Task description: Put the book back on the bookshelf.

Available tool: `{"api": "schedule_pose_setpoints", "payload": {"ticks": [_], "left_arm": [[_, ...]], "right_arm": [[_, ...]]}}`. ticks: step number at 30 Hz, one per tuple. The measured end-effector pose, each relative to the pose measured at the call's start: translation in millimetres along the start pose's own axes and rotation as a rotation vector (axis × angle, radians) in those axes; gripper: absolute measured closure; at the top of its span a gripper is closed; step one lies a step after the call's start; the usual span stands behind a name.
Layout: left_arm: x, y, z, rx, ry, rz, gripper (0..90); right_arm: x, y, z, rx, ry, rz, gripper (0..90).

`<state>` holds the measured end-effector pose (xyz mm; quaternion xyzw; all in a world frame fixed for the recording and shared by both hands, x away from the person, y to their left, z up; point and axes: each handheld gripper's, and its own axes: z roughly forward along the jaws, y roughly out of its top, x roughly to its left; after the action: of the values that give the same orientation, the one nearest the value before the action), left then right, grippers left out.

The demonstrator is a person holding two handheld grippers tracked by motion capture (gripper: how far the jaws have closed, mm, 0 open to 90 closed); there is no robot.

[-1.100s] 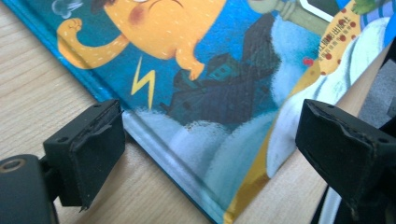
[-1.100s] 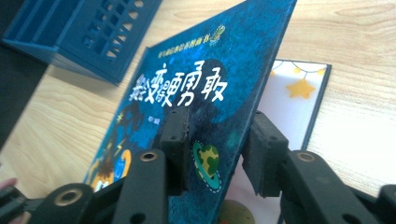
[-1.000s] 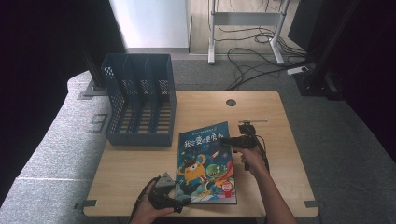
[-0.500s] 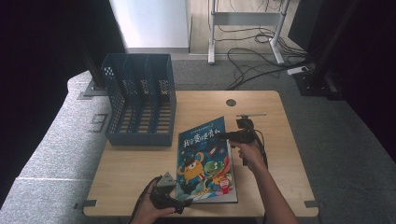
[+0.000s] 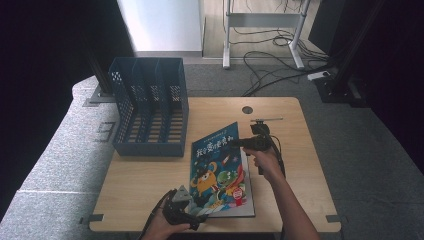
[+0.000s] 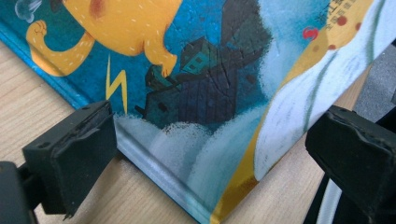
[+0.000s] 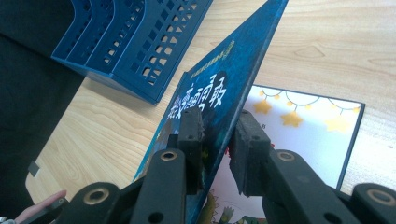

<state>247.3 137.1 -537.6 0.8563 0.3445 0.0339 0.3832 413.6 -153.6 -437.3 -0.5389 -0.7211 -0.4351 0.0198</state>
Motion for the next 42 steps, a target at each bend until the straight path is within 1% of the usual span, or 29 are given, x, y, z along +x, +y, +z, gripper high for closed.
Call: {"api": "schedule_pose_setpoints", "payload": {"ticks": [2,5,10,17,19,22,24,27,32,35,36,39,40,42], "left_arm": [[1.4,0.2,-0.3,-0.001,-0.007,-0.003,1.8],[2.6,-0.1,-0.2,-0.001,-0.007,-0.009,1.5],[5.0,-0.2,0.9,0.002,-0.014,-0.017,1.1],[10.6,3.1,2.7,0.020,-0.028,-0.027,0.0],[13.2,4.2,4.1,0.026,-0.024,-0.029,0.0],[17.2,6.5,5.7,0.029,-0.037,-0.044,0.0],[19.5,8.5,6.9,0.036,-0.042,-0.054,0.0],[22.8,12.1,9.0,0.040,-0.041,-0.057,0.0],[26.6,19.9,14.0,0.055,-0.048,-0.056,0.0],[28.5,25.0,16.9,0.061,-0.044,-0.051,0.0],[28.5,25.0,16.9,0.061,-0.044,-0.051,0.0],[29.7,28.9,18.8,0.071,-0.033,-0.046,0.0],[30.4,30.2,19.6,0.076,-0.033,-0.052,0.0],[32.1,32.2,21.6,0.081,-0.035,-0.061,0.0]], "right_arm": [[4.4,3.0,-0.3,0.005,-0.007,-0.012,74.4],[10.8,6.7,-0.6,0.012,-0.025,-0.026,74.4],[18.7,11.1,-0.4,0.018,-0.038,-0.050,74.5],[21.9,15.8,0.8,0.021,-0.039,-0.056,75.1],[24.4,18.3,0.1,0.017,-0.042,-0.067,75.3],[26.3,20.4,-0.5,0.011,-0.048,-0.077,75.3],[27.8,23.0,-1.4,0.001,-0.061,-0.091,75.3],[28.5,24.5,-3.0,-0.007,-0.069,-0.094,75.3],[31.5,28.3,-9.2,-0.032,-0.085,-0.112,75.5],[35.7,30.6,-15.3,-0.055,-0.098,-0.138,75.6],[35.7,30.6,-15.3,-0.055,-0.098,-0.138,75.6],[38.5,30.3,-20.3,-0.083,-0.104,-0.158,75.7],[40.6,29.6,-23.6,-0.106,-0.109,-0.174,75.9],[41.8,29.2,-25.1,-0.117,-0.109,-0.180,76.0]]}}
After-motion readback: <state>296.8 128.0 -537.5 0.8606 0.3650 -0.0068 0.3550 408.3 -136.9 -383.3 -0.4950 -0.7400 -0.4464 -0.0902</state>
